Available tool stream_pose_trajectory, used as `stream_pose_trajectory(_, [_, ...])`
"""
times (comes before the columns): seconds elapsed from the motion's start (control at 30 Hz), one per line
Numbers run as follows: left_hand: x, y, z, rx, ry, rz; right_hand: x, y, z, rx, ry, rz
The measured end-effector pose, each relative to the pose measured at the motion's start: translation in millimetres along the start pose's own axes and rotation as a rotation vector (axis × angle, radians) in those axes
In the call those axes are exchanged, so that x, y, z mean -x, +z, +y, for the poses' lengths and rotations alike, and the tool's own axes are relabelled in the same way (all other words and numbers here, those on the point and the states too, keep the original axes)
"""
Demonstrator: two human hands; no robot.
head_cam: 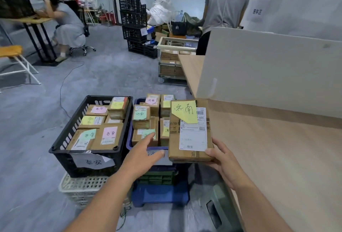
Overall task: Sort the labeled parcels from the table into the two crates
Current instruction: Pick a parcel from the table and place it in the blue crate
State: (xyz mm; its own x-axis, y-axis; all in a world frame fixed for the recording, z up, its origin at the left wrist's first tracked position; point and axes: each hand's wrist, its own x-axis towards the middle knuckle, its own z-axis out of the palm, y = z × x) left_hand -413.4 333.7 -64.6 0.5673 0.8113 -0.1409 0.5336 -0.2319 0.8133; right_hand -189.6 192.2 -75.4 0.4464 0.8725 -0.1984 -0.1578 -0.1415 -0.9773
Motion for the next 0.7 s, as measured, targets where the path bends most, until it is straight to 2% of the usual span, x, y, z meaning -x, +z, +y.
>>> stream_pose_trajectory(0.33, [-100, -67, -60, -0.132, 0.026, -0.047, -116, 68, 5, 0.058, 0.096, -0.042])
stream_pose_trajectory(0.7, [-194, -51, -92, -0.199, -0.054, -0.173, -211, 55, 50, 0.019, 0.303, -0.009])
